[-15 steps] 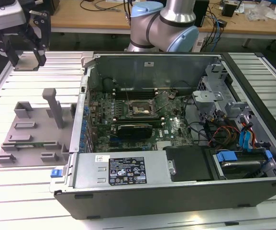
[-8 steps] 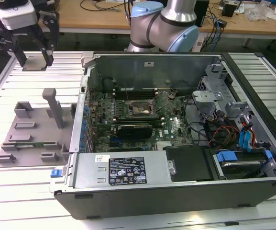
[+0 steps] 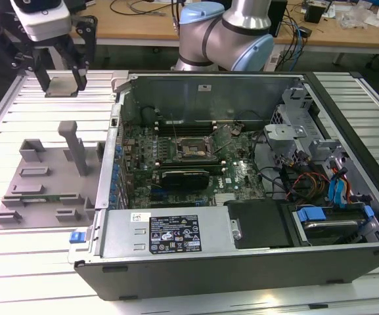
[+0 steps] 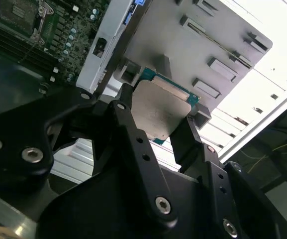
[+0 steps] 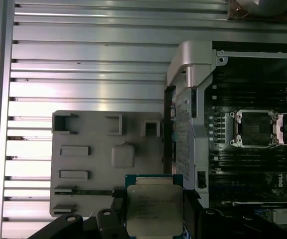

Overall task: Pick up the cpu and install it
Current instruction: 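Pick up the cpu and move it towards the insertion slot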

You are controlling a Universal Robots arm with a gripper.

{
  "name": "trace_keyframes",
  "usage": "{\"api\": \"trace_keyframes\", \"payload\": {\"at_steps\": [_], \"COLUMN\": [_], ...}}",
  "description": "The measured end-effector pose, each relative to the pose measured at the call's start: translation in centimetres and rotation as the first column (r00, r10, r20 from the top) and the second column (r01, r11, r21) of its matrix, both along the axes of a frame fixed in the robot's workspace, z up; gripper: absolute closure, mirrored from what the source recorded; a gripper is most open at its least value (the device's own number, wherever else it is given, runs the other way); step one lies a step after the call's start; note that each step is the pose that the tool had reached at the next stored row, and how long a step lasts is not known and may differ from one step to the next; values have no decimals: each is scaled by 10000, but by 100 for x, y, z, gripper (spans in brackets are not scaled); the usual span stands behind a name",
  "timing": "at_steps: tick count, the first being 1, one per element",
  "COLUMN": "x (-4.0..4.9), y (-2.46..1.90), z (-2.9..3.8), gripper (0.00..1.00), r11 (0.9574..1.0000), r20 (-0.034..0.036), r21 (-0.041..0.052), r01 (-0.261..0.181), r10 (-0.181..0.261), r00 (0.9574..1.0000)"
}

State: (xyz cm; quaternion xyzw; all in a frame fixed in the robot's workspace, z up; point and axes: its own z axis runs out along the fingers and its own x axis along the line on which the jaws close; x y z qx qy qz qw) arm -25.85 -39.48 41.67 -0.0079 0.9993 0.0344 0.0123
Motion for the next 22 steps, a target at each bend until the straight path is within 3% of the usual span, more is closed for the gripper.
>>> {"api": "trace_keyframes", "payload": {"at_steps": [22], "x": [570], "y": [2], "z": [0], "gripper": [45], "r11": [10000], "r20": [1], "r21": [1], "r01": [0], "r10": [0], "r00": [10000]}}
